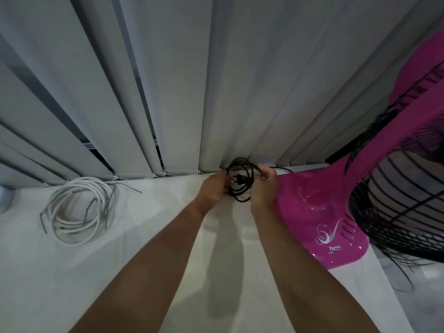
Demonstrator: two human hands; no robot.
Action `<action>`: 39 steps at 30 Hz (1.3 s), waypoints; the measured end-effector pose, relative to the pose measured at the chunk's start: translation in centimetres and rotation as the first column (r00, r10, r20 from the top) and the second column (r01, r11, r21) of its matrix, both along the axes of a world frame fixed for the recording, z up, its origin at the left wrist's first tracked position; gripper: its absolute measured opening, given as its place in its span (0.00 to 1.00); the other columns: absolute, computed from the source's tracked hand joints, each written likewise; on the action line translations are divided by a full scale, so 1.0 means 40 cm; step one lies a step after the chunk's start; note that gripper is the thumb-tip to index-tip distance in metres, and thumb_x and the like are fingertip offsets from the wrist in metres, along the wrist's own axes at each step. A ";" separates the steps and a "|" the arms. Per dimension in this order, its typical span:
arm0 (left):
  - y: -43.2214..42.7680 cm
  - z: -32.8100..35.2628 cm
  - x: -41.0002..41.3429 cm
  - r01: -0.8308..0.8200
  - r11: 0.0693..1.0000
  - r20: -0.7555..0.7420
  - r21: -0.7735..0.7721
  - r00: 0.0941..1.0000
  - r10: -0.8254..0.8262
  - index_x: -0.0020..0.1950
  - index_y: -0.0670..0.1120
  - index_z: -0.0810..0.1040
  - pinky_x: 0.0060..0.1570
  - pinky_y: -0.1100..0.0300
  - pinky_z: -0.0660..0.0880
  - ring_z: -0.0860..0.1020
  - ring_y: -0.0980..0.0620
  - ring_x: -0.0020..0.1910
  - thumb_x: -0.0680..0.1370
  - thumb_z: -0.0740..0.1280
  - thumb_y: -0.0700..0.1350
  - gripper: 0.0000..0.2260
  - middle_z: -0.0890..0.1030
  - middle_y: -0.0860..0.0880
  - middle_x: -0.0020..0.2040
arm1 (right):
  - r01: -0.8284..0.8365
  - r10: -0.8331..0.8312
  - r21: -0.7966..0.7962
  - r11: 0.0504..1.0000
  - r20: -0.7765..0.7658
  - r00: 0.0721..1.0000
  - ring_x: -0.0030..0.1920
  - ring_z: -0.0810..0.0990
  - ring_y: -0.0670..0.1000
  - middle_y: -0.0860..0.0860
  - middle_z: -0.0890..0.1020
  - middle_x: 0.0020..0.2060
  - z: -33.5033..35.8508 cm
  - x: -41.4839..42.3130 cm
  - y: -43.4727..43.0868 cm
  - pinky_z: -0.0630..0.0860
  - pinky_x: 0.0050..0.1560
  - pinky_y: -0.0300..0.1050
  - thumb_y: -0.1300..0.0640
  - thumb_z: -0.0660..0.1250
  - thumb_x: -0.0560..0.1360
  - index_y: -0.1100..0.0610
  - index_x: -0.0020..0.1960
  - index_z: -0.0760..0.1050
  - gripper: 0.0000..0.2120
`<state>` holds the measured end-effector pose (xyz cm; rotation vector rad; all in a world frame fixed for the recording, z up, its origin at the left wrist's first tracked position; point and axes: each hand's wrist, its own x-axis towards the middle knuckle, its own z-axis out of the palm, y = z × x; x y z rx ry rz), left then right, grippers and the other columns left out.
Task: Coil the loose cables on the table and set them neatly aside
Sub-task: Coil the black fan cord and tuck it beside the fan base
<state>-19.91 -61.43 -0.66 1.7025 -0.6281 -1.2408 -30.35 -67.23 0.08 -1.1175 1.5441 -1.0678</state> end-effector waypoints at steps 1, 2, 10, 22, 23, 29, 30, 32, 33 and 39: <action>0.001 0.008 0.004 0.022 1.000 -0.041 0.015 0.999 -0.022 0.45 0.47 0.83 0.42 0.62 0.75 0.80 0.53 0.38 0.80 0.59 0.57 0.18 0.84 0.46 0.44 | 0.000 0.000 0.005 1.000 0.002 1.000 0.52 0.80 0.53 0.58 0.81 0.53 0.002 0.001 -0.002 0.78 0.55 0.47 0.67 0.63 0.76 0.54 0.51 0.75 0.10; 0.004 0.014 0.005 0.060 0.998 -0.031 0.020 0.998 -0.060 0.42 0.50 0.83 0.42 0.64 0.75 0.79 0.56 0.37 0.78 0.61 0.60 0.17 0.83 0.51 0.41 | -0.002 0.002 0.010 1.000 0.012 1.000 0.51 0.80 0.53 0.59 0.81 0.53 0.004 0.003 -0.007 0.78 0.55 0.48 0.67 0.63 0.76 0.55 0.51 0.75 0.10; -0.007 0.008 -0.016 0.001 0.997 0.220 0.075 0.975 -0.018 0.34 0.44 0.73 0.39 0.59 0.66 0.76 0.44 0.40 0.75 0.69 0.47 0.12 0.79 0.42 0.36 | -0.521 0.208 -0.239 0.819 -0.723 0.658 0.63 0.73 0.60 0.61 0.75 0.63 0.030 -0.050 0.045 0.67 0.64 0.50 0.64 0.61 0.78 0.63 0.66 0.73 0.16; -0.006 0.019 -0.015 0.090 0.992 0.372 0.091 0.921 -0.118 0.33 0.42 0.76 0.36 0.57 0.66 0.77 0.43 0.39 0.76 0.67 0.47 0.14 0.80 0.41 0.36 | -0.673 0.167 0.030 0.739 -0.976 0.140 0.76 0.54 0.56 0.49 0.56 0.77 -0.008 -0.094 0.133 0.39 0.70 0.68 0.47 0.51 0.80 0.54 0.77 0.54 0.27; -0.003 0.023 -0.014 0.082 0.993 0.338 0.086 0.935 -0.106 0.32 0.43 0.74 0.35 0.58 0.65 0.75 0.45 0.37 0.76 0.67 0.47 0.14 0.78 0.44 0.33 | -0.658 0.185 0.071 0.750 -0.977 0.104 0.76 0.52 0.56 0.49 0.55 0.78 -0.014 -0.095 0.124 0.35 0.69 0.68 0.46 0.52 0.80 0.55 0.77 0.54 0.28; 0.025 0.055 0.011 -0.005 1.000 -0.179 -0.006 0.984 0.004 0.50 0.38 0.81 0.52 0.50 0.78 0.80 0.45 0.45 0.78 0.59 0.45 0.14 0.81 0.41 0.44 | -0.625 0.250 0.305 0.718 -0.952 -0.177 0.77 0.47 0.57 0.48 0.57 0.77 -0.010 -0.096 0.043 0.26 0.61 0.73 0.43 0.47 0.81 0.55 0.77 0.53 0.28; 0.030 0.057 0.018 -0.009 1.000 -0.229 -0.015 0.974 0.005 0.50 0.39 0.80 0.52 0.49 0.78 0.79 0.44 0.47 0.79 0.58 0.46 0.15 0.79 0.40 0.45 | -0.622 0.258 0.337 0.707 -0.941 -0.217 0.77 0.46 0.57 0.47 0.56 0.77 -0.010 -0.095 0.030 0.24 0.59 0.74 0.43 0.46 0.81 0.54 0.77 0.52 0.28; 0.039 0.057 0.028 -0.027 1.000 -0.290 -0.009 0.957 0.023 0.44 0.43 0.78 0.46 0.53 0.80 0.79 0.45 0.45 0.79 0.56 0.47 0.14 0.78 0.42 0.44 | -0.612 0.276 0.384 0.691 -0.923 -0.268 0.77 0.44 0.57 0.46 0.54 0.78 -0.010 -0.094 0.013 0.22 0.58 0.75 0.43 0.44 0.80 0.52 0.78 0.50 0.28; 0.044 0.054 0.031 -0.044 0.999 -0.318 0.001 0.947 0.042 0.43 0.44 0.78 0.41 0.56 0.81 0.80 0.46 0.43 0.79 0.55 0.47 0.14 0.79 0.42 0.43 | -0.609 0.280 0.396 0.687 -0.918 -0.282 0.77 0.43 0.58 0.46 0.53 0.78 -0.010 -0.094 0.009 0.21 0.57 0.75 0.43 0.43 0.80 0.51 0.78 0.49 0.28; 0.109 0.023 0.072 -0.104 0.985 -0.206 0.137 0.970 0.131 0.40 0.40 0.78 0.37 0.54 0.76 0.79 0.44 0.29 0.72 0.60 0.47 0.11 0.79 0.41 0.37 | -0.589 0.281 0.432 0.683 -0.900 -0.334 0.77 0.41 0.59 0.47 0.49 0.78 -0.014 -0.091 0.002 0.20 0.54 0.75 0.42 0.42 0.80 0.52 0.78 0.47 0.29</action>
